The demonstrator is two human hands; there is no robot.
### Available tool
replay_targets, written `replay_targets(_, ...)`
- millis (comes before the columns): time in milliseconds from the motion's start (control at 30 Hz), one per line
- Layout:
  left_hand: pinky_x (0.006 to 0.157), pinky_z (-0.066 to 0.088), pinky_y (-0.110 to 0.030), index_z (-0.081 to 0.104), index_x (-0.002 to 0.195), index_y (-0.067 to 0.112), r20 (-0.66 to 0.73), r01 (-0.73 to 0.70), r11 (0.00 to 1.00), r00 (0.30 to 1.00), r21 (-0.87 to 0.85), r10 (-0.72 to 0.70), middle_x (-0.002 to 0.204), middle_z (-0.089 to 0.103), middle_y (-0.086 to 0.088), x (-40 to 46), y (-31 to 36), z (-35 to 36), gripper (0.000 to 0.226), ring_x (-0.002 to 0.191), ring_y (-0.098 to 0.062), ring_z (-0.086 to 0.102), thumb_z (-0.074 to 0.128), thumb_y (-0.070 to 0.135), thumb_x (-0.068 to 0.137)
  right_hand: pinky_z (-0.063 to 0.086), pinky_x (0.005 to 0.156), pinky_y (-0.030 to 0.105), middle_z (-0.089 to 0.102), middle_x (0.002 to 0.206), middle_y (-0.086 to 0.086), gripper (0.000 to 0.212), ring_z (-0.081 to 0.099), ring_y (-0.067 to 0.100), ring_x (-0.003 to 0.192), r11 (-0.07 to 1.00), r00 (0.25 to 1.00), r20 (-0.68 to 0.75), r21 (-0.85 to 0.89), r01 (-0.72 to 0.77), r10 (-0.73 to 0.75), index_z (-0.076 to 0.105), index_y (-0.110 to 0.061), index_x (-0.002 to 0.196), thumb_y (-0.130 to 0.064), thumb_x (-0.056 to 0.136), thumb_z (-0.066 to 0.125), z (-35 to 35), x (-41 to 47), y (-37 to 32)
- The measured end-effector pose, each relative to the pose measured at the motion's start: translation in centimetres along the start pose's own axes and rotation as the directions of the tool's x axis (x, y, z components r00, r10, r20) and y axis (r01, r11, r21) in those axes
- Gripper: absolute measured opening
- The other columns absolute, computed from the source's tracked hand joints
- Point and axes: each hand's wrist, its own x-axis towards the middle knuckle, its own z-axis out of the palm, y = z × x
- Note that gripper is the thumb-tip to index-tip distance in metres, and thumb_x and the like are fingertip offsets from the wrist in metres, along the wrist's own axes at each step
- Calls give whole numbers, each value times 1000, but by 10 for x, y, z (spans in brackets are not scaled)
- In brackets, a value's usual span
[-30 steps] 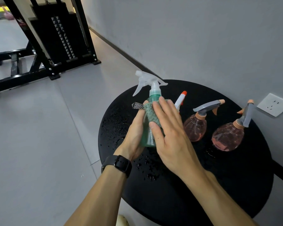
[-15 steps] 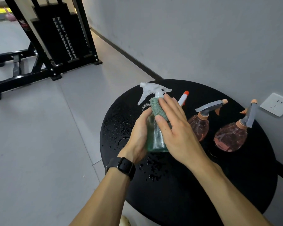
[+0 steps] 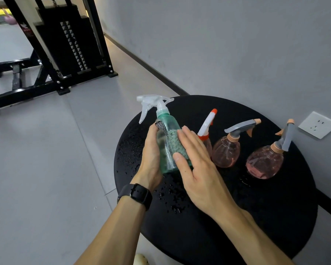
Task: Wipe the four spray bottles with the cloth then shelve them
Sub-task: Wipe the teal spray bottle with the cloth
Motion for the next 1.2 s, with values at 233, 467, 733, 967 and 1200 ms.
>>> replay_targets(233, 73, 51, -36, 66, 114, 6, 17, 24, 995, 1000, 99, -26, 91, 66, -10, -2, -6, 4, 48, 77, -23, 62, 38, 42, 99, 0, 109, 1, 8, 155, -28, 52, -3, -15, 141, 1000, 1000, -18, 3, -7, 8, 19, -34, 151, -34, 103, 37, -6, 8, 2)
replay_targets(467, 79, 52, -40, 65, 122, 8, 79, 70, 981, 993, 182, -85, 100, 68, -12, -5, -9, 14, 59, 87, -25, 65, 39, 55, 99, 16, 122, 39, 12, 149, -32, 51, 6, -9, 144, 998, 997, -72, 50, -37, 40, 22, -34, 151, -35, 103, 38, -18, 26, 7)
replay_targets(733, 81, 54, -42, 62, 123, 4, 141, 119, 976, 979, 184, -146, 103, 64, -14, -6, -10, 17, 58, 89, -28, 63, 38, 51, 98, 10, 117, 17, 17, 152, -27, 51, 8, -10, 143, 996, 995, -88, 71, -49, 55, 24, -31, 151, -31, 103, 40, -23, 33, 8)
replay_targets(967, 85, 55, -47, 64, 123, 8, -1, 32, 991, 999, 132, -32, 113, 68, -22, -4, -11, 11, 65, 93, -33, 66, 67, 58, 81, 18, 122, 38, 12, 149, -34, 51, 10, -12, 142, 992, 997, -47, 113, -53, 58, 16, -40, 151, -36, 104, 37, -17, 26, 9)
replay_targets(1200, 83, 53, -44, 72, 97, 11, 6, -28, 994, 1000, 104, 28, 92, 65, -15, -1, -2, 1, 53, 77, -26, 64, 74, 60, 76, 18, 113, 11, 16, 155, -26, 51, 10, -17, 140, 986, 999, -1, 160, -35, 36, 16, -39, 148, -32, 103, 39, -11, 13, 5)
